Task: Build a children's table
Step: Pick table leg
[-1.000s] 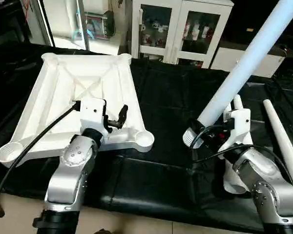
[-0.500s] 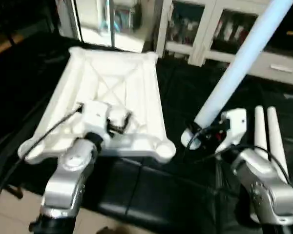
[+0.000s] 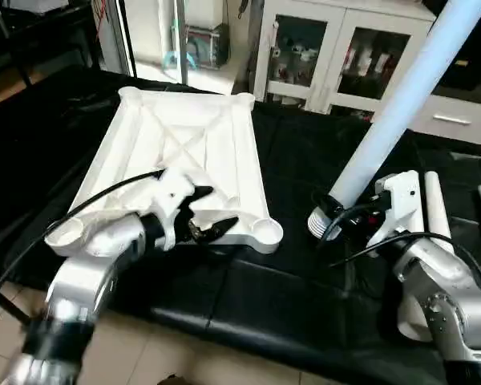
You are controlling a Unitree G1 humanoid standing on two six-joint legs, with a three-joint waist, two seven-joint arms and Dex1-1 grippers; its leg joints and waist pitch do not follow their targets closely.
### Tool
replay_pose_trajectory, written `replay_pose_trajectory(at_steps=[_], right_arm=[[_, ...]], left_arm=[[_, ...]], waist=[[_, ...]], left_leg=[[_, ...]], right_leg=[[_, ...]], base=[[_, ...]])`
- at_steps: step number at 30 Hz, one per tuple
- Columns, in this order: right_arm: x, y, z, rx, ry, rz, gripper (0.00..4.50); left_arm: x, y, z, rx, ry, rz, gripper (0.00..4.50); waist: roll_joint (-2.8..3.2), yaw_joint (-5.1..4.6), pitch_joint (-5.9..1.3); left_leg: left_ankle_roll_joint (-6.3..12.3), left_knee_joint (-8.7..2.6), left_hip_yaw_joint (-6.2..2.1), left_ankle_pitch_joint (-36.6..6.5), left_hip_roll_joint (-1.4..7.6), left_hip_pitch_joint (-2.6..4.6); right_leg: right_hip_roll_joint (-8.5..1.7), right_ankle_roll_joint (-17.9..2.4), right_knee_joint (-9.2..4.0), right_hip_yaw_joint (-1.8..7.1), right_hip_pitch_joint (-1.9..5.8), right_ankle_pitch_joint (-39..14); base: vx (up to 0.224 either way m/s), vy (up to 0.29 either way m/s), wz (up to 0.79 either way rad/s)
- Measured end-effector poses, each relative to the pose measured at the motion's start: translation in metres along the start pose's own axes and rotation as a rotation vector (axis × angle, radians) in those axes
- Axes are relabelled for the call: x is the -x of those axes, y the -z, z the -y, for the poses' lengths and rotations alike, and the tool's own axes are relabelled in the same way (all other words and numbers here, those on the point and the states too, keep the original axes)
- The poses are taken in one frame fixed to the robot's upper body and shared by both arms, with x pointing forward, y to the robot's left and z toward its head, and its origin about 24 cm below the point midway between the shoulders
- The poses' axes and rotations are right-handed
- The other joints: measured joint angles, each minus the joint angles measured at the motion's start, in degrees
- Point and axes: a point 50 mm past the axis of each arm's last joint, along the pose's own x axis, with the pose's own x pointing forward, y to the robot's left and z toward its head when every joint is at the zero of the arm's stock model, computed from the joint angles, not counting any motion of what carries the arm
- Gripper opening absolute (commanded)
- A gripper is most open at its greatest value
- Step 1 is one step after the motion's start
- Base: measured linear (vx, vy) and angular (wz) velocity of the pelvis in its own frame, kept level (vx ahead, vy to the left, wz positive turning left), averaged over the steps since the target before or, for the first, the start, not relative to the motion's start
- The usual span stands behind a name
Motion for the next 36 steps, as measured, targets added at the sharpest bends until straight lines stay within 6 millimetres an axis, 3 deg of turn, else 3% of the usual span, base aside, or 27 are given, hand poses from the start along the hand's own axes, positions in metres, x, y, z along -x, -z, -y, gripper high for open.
replay_pose_trajectory(at_steps=[5,12,13,16,29,36], right_arm=[[-0.002,-0.008,0.002,-0.017,-0.022,0.039,1.88],[0.001,-0.009,0.005,-0.023,-0.016,0.044,1.88],[0.002,-0.007,0.005,-0.028,-0.014,0.041,1.88],[0.005,-0.002,0.004,-0.043,-0.006,0.029,1.88],[0.004,-0.003,0.002,-0.052,-0.002,0.039,1.88],[0.004,-0.003,0.002,-0.048,-0.001,0.038,1.88]], left_arm=[[-0.012,0.008,-0.014,-0.011,0.075,-0.072,4.34],[-0.017,0.017,-0.03,-0.046,0.113,-0.148,4.34],[-0.018,0.018,-0.031,-0.047,0.127,-0.148,4.1],[-0.018,0.021,-0.03,-0.04,0.151,-0.151,3.95],[-0.027,0.024,-0.03,-0.033,0.236,-0.165,2.85],[-0.028,0.025,-0.031,-0.031,0.282,-0.201,2.48]], waist=[[-0.83,-0.05,0.21],[-0.93,0.07,0.13],[-0.98,0.09,0.1],[-0.97,0.32,0.1],[-0.93,1.28,0.13],[-0.89,1.24,0.15]], left_leg=[[-0.06,0.01,0.15,0.1,0.09,-0.05],[0.31,-0.1,0.21,1.2,0.2,-0.44],[0.38,-0.1,0.22,1.1,0.2,-0.71],[0.67,-0.09,0.26,1.3,0.2,-1.24],[0.64,-0.09,0.35,1.1,0.23,-0.97],[0.6,-0.1,0.35,1.1,0.23,-0.98]], right_leg=[[-0.04,-0.1,-0.09,-0.02,-0.2,0.6],[0.04,-0.3,-0.14,-0.04,-0.65,0.8],[0.04,-0.3,-0.24,-0.07,-0.84,0.7],[0.04,-0.3,-0.39,-0.12,-1.22,0.8],[0.01,-0.4,-0.45,-0.05,-1.01,0.9],[0.02,-0.4,-0.46,-0.05,-1.03,0.9]], base=[[0.0,0.0,0.0],[0.008,0.001,0.0],[0.052,0.012,-0.01],[0.017,0.004,0.0],[0.0,0.0,0.0],[0.0,0.0,0.0]])
